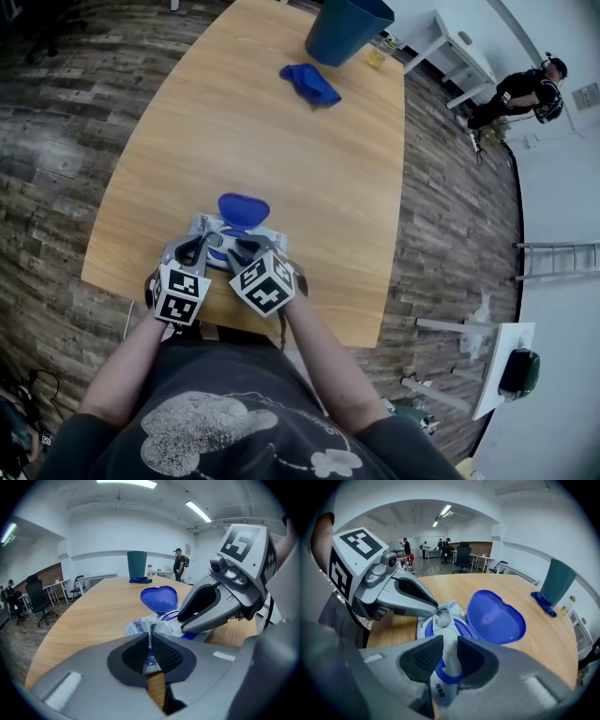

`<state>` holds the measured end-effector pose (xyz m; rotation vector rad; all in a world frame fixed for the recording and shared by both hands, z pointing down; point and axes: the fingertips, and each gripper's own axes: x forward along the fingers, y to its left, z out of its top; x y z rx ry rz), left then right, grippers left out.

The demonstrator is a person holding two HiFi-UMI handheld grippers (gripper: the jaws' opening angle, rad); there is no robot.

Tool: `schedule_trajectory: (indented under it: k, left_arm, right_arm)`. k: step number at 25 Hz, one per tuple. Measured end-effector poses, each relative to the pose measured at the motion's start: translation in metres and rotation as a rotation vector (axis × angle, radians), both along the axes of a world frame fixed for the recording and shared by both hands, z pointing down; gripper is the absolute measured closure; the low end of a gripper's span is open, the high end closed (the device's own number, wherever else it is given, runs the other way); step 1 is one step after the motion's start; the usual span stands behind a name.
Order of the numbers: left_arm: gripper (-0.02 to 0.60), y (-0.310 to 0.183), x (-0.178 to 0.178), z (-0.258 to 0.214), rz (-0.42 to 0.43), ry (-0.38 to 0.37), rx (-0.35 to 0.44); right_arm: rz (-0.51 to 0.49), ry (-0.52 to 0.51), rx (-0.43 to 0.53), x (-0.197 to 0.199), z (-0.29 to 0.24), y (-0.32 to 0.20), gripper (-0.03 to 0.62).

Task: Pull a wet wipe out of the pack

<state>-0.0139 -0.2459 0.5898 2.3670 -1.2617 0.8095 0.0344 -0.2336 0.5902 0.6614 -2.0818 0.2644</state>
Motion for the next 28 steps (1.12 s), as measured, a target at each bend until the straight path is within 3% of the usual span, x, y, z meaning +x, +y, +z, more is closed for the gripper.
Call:
schedule_trajectory:
  k: [8, 15, 17, 28]
  left_arm:
    - [0.546, 0.001, 0.000, 0.002, 0.010, 0.024, -0.005]
    - [0.546, 0.002, 0.002, 0.002, 0.026, 0.038, -0.012]
    - [0.546, 0.002, 0.001, 0.002, 0.022, 0.044, -0.017]
    - [0.548, 0.000, -0.002, -0.002, 0.035, 0.039, -0.023]
  right_arm:
    - [0.041, 0.032, -0.093, -0.002, 0.005, 0.000, 0.533]
    - [0.102, -0.027, -0.077, 0.001, 0.003, -0.002, 0.554]
    - [0.129, -0.050, -0.074, 0.002, 0.002, -0.002, 0.586]
    - [0.175, -0.096, -0.009, -0.001, -0.016, -0.001, 0.589]
